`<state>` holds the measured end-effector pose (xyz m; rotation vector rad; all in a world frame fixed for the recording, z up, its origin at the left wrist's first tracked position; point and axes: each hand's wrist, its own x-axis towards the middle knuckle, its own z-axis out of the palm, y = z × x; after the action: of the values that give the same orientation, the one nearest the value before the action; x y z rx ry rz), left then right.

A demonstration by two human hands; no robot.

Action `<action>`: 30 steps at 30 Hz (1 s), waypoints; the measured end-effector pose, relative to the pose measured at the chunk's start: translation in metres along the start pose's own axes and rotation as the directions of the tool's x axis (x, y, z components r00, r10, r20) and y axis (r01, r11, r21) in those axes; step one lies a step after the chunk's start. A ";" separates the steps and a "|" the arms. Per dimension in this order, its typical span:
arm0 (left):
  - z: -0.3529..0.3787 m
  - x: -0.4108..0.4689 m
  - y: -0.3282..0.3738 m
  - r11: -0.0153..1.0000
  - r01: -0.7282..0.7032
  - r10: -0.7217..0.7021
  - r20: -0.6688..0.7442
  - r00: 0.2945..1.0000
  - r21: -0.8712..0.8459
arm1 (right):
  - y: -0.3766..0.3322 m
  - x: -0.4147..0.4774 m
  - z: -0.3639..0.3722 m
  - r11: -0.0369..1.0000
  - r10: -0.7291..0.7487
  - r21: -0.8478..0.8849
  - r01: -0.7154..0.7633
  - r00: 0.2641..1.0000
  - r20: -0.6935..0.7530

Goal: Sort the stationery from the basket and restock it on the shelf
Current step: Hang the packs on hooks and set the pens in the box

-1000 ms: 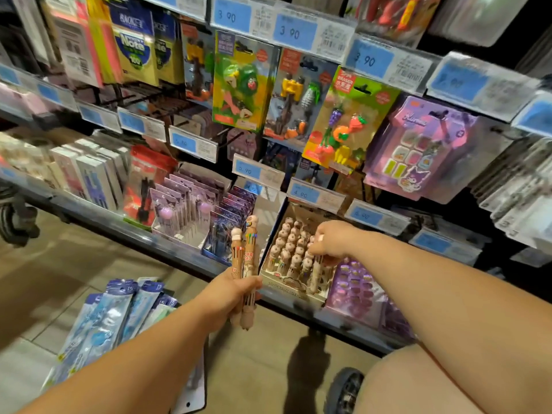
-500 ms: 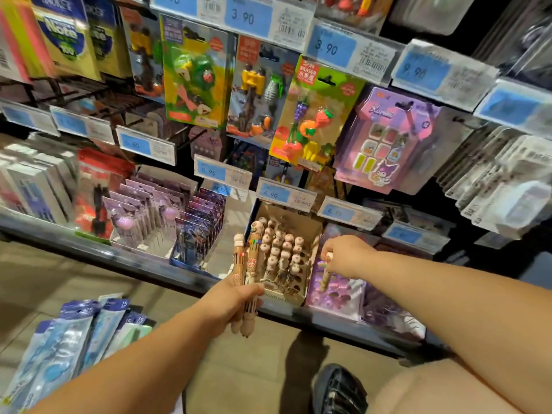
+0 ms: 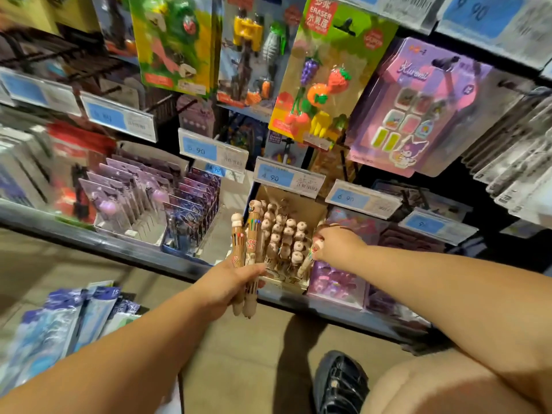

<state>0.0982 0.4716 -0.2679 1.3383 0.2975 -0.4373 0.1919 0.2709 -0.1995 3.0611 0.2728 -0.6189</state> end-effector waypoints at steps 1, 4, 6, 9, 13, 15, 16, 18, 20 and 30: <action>-0.001 0.001 0.000 1.000 0.000 0.000 0.001 1.000 -0.003 | -0.001 0.002 0.003 1.000 -0.001 0.005 0.001 1.000 0.006; -0.003 0.003 -0.001 1.000 0.006 -0.006 0.007 1.000 -0.012 | -0.001 0.008 0.008 0.999 0.008 0.039 -0.007 1.000 -0.008; -0.002 0.003 -0.002 1.000 0.009 -0.009 0.021 1.000 -0.011 | 0.001 0.012 0.009 0.999 0.022 0.045 -0.022 1.000 -0.001; -0.001 0.002 -0.002 0.999 0.010 -0.009 0.038 0.999 -0.034 | 0.003 0.015 0.010 0.998 0.048 0.032 -0.048 0.999 0.002; -0.001 0.000 -0.001 0.999 0.012 -0.010 0.062 0.998 -0.041 | 0.003 0.016 0.019 1.000 0.029 0.000 -0.029 0.999 0.015; 0.000 -0.001 -0.001 0.999 0.020 -0.017 0.067 0.998 -0.046 | 0.000 0.015 0.021 1.000 0.018 0.017 -0.019 0.998 0.059; 0.000 -0.001 -0.002 0.999 0.023 -0.020 0.070 0.997 -0.046 | -0.002 0.015 0.021 1.000 0.012 0.004 -0.012 0.996 0.084; 0.001 -0.002 -0.001 0.999 0.030 -0.027 0.084 0.996 -0.043 | -0.007 0.013 0.016 0.998 0.011 -0.056 -0.005 0.993 0.115; 0.002 -0.002 -0.001 0.998 0.042 -0.037 0.105 0.994 -0.051 | -0.011 0.011 0.010 1.000 0.012 -0.012 -0.012 0.998 0.059; 0.008 -0.010 -0.009 0.987 0.142 -0.124 0.221 0.967 -0.070 | -0.039 -0.006 -0.009 0.694 -0.177 0.698 0.175 0.982 -0.069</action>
<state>0.0853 0.4634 -0.2691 1.1795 0.2231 -0.6708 0.1831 0.3082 -0.1878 3.8008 0.4201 -0.9240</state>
